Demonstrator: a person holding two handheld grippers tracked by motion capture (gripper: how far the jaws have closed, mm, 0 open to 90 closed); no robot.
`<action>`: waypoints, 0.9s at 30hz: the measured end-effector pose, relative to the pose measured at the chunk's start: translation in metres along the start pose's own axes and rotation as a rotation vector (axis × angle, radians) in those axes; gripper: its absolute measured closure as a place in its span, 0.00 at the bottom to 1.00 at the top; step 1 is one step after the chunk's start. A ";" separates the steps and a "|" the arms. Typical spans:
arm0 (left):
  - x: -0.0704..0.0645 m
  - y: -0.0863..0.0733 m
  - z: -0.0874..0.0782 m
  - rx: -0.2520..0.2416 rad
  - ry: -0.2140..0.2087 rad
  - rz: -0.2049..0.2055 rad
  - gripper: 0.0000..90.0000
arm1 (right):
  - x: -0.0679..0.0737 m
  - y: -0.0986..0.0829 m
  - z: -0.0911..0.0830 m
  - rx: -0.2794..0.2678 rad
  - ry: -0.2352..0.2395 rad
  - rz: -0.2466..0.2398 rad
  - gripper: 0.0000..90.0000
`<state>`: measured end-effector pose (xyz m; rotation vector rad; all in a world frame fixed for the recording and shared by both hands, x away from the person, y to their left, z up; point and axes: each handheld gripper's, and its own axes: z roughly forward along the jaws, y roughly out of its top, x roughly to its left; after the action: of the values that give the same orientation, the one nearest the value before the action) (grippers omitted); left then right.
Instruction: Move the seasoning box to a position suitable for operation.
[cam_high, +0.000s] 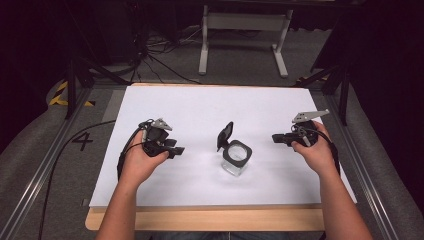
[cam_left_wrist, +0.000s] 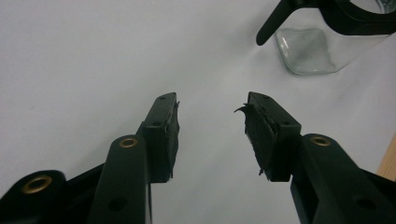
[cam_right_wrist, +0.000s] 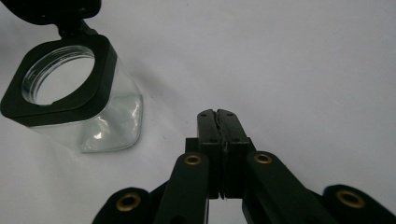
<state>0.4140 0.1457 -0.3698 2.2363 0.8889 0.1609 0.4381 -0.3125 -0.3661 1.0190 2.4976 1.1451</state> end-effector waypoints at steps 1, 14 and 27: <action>-0.002 0.000 0.000 -0.006 0.005 -0.008 0.59 | 0.001 0.000 0.000 -0.003 0.015 -0.007 1.00; -0.010 0.006 -0.001 -0.059 -0.012 -0.008 0.43 | 0.019 0.001 0.020 0.001 0.140 -0.089 1.00; -0.015 0.009 -0.003 -0.057 -0.026 -0.002 0.44 | 0.033 -0.004 0.052 0.055 0.217 -0.144 1.00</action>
<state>0.4066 0.1326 -0.3596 2.1796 0.8623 0.1544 0.4352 -0.2618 -0.4008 0.7484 2.7328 1.2066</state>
